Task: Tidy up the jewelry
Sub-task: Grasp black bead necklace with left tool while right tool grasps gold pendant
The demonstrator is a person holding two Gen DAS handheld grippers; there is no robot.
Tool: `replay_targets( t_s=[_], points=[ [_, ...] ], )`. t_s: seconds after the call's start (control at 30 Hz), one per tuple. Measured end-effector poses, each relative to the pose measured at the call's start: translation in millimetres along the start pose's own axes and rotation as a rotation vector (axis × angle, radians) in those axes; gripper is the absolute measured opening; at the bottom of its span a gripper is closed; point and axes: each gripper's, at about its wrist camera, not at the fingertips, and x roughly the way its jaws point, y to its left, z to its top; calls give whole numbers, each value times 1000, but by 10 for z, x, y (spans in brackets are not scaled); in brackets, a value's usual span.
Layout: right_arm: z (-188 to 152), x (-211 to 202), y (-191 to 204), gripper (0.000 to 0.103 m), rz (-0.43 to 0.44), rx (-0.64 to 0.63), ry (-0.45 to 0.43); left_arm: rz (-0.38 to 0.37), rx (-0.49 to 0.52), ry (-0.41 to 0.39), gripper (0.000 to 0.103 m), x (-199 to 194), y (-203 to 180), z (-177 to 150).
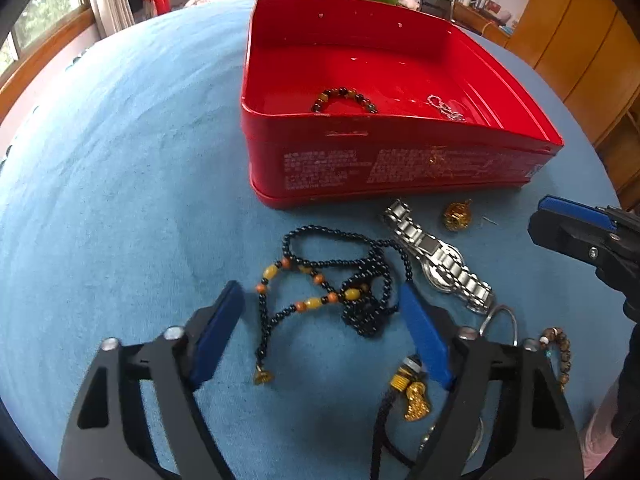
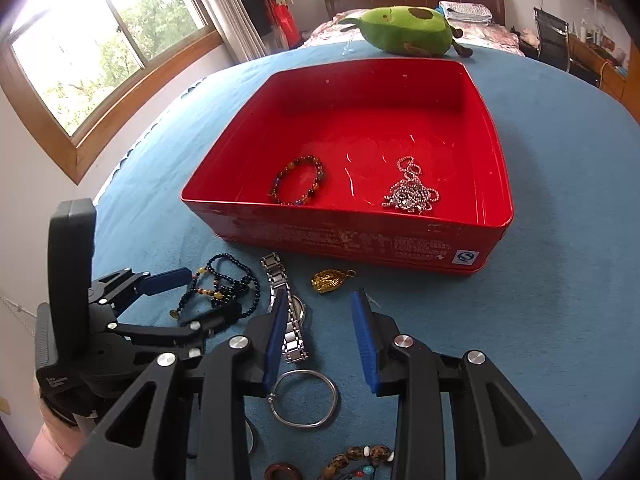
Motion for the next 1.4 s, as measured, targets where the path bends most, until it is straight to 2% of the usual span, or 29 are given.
replay_targets(
  t_s=[0.17, 0.27, 0.33, 0.47, 0.67, 0.93, 0.97, 1.0, 1.07, 1.4],
  points=[
    [-13, 92, -27, 33, 10, 20, 26, 24, 5, -20, 36, -6, 15, 2],
    [0, 174, -44, 33, 31, 43, 38, 25, -13, -33, 21, -19, 77, -5],
    [23, 230, -54, 33, 31, 55, 47, 11, -31, -38, 16, -19, 125, 3],
    [62, 322, -19, 33, 38, 71, 66, -20, -60, -44, 14, -23, 199, 14],
    [64, 415, 5, 33, -23, 74, 85, -37, -79, -45, 14, -72, 260, -10],
    [90, 634, 23, 34, -18, 98, 109, -42, -78, -53, 13, -165, 278, -74],
    [98, 646, 32, 31, -25, 95, 102, -44, -79, -53, 13, -171, 289, -80],
    [104, 657, 46, 23, -34, 85, 92, -46, -80, -54, 13, -177, 295, -84],
    [104, 680, 46, 20, -36, 79, 89, -49, -81, -57, 13, -181, 298, -77],
    [126, 385, -107, 20, -7, 102, 53, -72, -91, -96, 13, -374, 422, -106]
  ],
)
